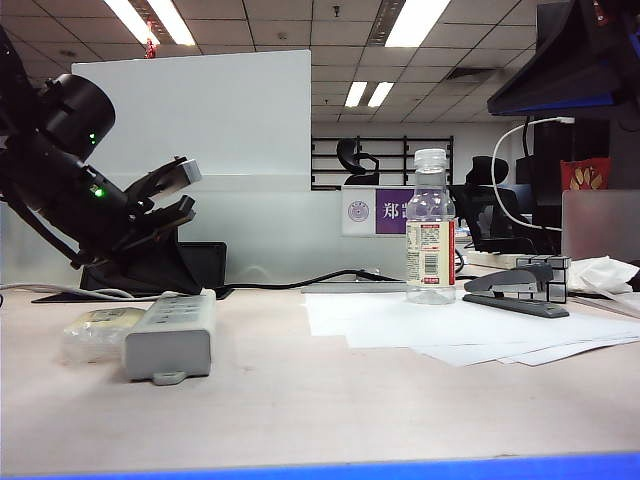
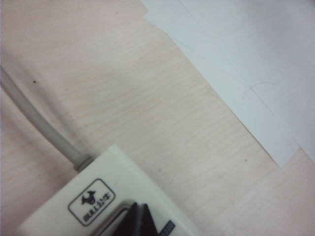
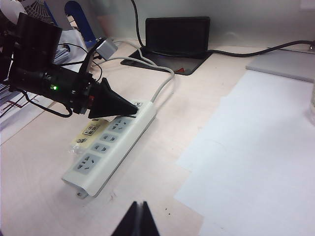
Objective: Press the button on the power strip.
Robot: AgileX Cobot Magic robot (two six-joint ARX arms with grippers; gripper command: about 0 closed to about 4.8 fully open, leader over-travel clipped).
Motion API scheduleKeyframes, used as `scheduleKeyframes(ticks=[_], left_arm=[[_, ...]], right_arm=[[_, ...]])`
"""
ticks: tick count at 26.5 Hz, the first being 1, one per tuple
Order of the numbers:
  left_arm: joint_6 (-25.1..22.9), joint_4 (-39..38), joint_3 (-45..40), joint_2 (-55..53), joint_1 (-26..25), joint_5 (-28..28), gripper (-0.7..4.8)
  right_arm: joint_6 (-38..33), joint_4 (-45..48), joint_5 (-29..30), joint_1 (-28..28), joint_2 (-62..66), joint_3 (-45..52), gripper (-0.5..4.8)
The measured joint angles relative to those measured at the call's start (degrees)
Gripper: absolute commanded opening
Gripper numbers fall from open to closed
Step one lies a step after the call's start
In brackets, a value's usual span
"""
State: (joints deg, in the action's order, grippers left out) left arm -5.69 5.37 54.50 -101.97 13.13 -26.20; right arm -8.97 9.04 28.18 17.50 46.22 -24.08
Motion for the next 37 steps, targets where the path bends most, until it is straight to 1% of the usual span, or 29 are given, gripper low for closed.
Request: scheduleKeyframes(ticks=[27,37], left_arm=[[0.13,-0.11,0.00,0.00,0.00,0.04,-0.05],[0.11,-2.43,-0.11,1.44,0.02,0.42,-0.05]], right_arm=[[0.39,0.02,0.00,0.00,0.02,0.00,0.00],[0.39,-0.02,0.00,0.00,0.02,0.00,0.00]])
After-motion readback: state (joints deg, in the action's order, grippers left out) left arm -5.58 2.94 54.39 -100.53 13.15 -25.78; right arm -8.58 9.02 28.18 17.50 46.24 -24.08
